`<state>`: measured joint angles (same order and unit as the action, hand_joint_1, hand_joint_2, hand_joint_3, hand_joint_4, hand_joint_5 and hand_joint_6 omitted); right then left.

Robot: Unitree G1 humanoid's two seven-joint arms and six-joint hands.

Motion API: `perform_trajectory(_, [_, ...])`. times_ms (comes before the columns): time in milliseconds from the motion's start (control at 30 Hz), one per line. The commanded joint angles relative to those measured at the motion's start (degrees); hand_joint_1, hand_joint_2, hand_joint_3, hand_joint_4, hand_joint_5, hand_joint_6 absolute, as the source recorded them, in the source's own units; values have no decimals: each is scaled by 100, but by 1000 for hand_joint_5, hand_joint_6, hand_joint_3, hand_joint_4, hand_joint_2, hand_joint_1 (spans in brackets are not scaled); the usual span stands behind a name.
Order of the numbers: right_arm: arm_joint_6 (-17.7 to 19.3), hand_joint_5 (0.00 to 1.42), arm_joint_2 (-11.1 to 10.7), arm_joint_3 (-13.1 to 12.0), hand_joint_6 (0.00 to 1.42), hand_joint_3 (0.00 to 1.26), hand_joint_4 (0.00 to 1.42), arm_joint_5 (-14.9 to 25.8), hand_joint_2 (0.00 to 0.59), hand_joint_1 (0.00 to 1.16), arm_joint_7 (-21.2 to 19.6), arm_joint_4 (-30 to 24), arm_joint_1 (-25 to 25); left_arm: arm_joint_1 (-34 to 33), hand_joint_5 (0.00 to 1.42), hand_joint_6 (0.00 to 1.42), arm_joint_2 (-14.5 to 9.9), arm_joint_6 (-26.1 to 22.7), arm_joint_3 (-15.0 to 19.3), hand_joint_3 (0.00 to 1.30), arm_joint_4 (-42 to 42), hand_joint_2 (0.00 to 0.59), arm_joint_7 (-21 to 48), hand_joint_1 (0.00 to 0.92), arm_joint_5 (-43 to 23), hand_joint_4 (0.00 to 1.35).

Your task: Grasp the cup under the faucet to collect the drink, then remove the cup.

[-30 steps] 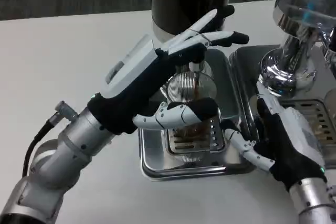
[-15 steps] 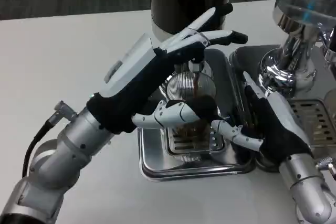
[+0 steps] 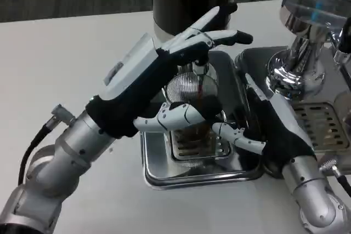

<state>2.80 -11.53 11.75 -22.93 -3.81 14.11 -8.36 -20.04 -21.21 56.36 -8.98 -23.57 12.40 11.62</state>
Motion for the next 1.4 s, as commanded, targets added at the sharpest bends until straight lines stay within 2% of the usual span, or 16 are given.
perform_trajectory(33, [65,0,37,45,0,0,0,-9,202,525,-7,148,-52,297,215,89,-69,-55,89,241,181,174,-70,0,166,1])
perform_trajectory(500, [189,0,77,77,0,0,0,10,202,525,14,156,-45,1210,89,0,-280,-433,964,114,693,170,-433,0,205,0])
perform_trajectory(600, [194,0,92,93,0,0,0,-3,201,525,2,152,-38,1540,65,0,-368,-638,1240,84,676,170,-592,0,305,0])
perform_trajectory(767, [164,0,130,60,0,0,0,50,201,525,25,172,-65,1854,5,0,-512,-1038,1435,19,470,161,-847,0,591,0])
perform_trajectory(900, [52,0,191,53,0,0,0,-19,203,523,-47,239,-155,2037,1,0,-565,-1294,1314,15,110,161,-1011,0,923,0])
perform_trajectory(1000, [-126,0,276,-41,0,0,0,33,205,519,-90,335,-222,2111,0,0,-563,-1337,1223,28,-79,161,-1098,0,1027,0])
perform_trajectory(1400, [-182,0,233,5,0,0,0,-62,209,517,-97,474,-396,2267,0,0,-545,-1381,1097,69,-307,165,-1227,0,997,0])
